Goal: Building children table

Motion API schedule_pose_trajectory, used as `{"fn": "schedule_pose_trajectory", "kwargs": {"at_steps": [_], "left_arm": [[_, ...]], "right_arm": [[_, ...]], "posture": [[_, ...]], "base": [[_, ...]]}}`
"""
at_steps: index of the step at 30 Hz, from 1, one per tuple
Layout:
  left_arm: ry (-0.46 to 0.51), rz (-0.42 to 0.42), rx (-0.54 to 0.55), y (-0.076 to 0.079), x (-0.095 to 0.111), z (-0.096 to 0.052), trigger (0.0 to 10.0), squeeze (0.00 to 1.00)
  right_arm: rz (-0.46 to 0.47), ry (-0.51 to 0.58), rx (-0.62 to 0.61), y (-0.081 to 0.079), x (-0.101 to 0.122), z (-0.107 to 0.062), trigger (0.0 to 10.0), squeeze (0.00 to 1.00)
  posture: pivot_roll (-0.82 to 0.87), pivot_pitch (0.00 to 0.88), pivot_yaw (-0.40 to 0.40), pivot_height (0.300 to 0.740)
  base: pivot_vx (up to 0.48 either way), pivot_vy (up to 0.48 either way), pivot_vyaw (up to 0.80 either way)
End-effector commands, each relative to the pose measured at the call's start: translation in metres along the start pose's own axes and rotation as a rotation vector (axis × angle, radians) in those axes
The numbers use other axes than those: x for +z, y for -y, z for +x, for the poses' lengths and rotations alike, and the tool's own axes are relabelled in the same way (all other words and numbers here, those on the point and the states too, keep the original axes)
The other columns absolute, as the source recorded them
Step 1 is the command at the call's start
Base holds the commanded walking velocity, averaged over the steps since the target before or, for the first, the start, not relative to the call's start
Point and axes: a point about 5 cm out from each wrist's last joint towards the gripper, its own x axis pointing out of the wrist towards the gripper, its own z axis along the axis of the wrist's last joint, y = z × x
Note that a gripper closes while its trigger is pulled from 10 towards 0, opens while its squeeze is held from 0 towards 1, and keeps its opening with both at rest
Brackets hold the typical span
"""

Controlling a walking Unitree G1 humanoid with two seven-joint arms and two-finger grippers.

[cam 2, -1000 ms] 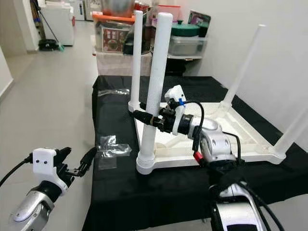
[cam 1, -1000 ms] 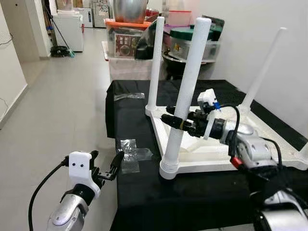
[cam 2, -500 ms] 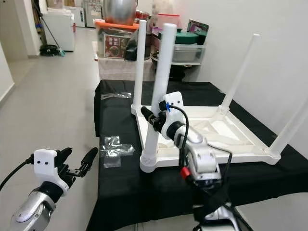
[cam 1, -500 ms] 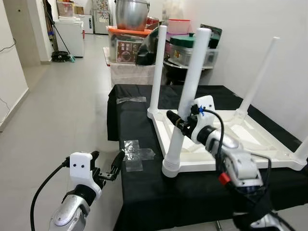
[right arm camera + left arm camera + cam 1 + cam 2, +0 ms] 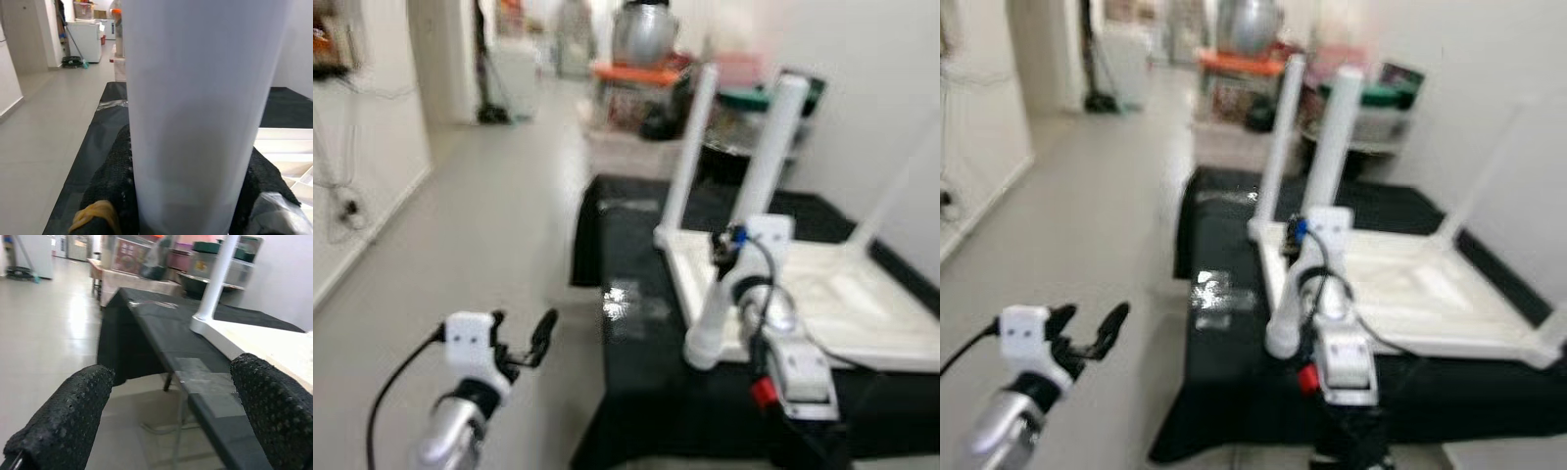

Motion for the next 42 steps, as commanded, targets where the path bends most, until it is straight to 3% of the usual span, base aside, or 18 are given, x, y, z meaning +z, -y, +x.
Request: {"fn": "schedule_pose_trajectory", "kwargs": {"at_steps": [1, 13, 14, 27, 28, 29, 30, 40, 41, 42], "left_arm": [[-0.007, 0.007, -0.007, 0.003, -0.001, 0.001, 10.0, 0.00], [-0.009, 0.007, -0.011, 0.002, -0.002, 0.002, 10.0, 0.00], [-0.010, 0.009, -0.014, 0.003, -0.002, 0.003, 10.0, 0.00], [-0.013, 0.014, -0.024, 0.003, -0.002, 0.005, 10.0, 0.00], [-0.014, 0.016, -0.023, 0.002, -0.002, 0.005, 10.0, 0.00], [-0.014, 0.016, -0.023, 0.002, -0.002, 0.005, 10.0, 0.00], [-0.014, 0.019, -0.020, 0.002, -0.002, 0.005, 10.0, 0.00], [-0.011, 0.028, -0.008, -0.002, -0.001, 0.006, 10.0, 0.00], [-0.010, 0.029, -0.007, -0.002, -0.001, 0.006, 10.0, 0.00], [-0.010, 0.029, -0.007, -0.002, -0.001, 0.006, 10.0, 0.00]], "right_arm": [[-0.004, -0.221, -0.031, 0.007, -0.043, -0.001, 10.0, 0.00], [0.012, -0.188, -0.078, 0.018, -0.033, 0.001, 10.0, 0.00], [0.016, -0.178, -0.084, 0.019, -0.031, 0.000, 10.0, 0.85], [0.082, -0.191, -0.078, 0.023, -0.036, -0.006, 10.0, 0.84], [0.097, -0.212, -0.071, 0.023, -0.039, -0.006, 3.6, 0.84], [0.097, -0.212, -0.071, 0.023, -0.039, -0.006, 3.6, 0.84], [0.103, -0.227, -0.056, 0.022, -0.042, -0.006, 0.0, 0.82], [0.112, -0.191, -0.017, 0.019, -0.034, 0.000, 0.0, 0.79], [0.110, -0.184, -0.010, 0.018, -0.032, 0.002, 0.0, 0.72], [0.110, -0.184, -0.010, 0.018, -0.032, 0.002, 0.0, 0.72]], "posture": [[0.07, 0.000, -0.095, 0.740], [0.06, 0.000, -0.087, 0.740], [0.06, 0.000, -0.082, 0.740], [0.06, 0.000, -0.075, 0.740], [0.05, 0.000, -0.073, 0.740], [0.05, 0.000, -0.073, 0.740], [0.05, 0.000, -0.073, 0.740], [0.06, 0.000, -0.076, 0.740], [0.06, 0.000, -0.076, 0.740], [0.06, 0.000, -0.076, 0.740]], "base": [[0.000, 0.000, 0.00], [0.000, 0.000, 0.00], [0.000, 0.000, 0.00], [0.000, 0.000, 0.00], [0.000, 0.000, 0.00], [0.000, 0.000, 0.00], [0.000, 0.000, 0.00], [0.000, 0.000, 0.00], [0.000, 0.000, 0.00], [0.000, 0.000, 0.00]]}}
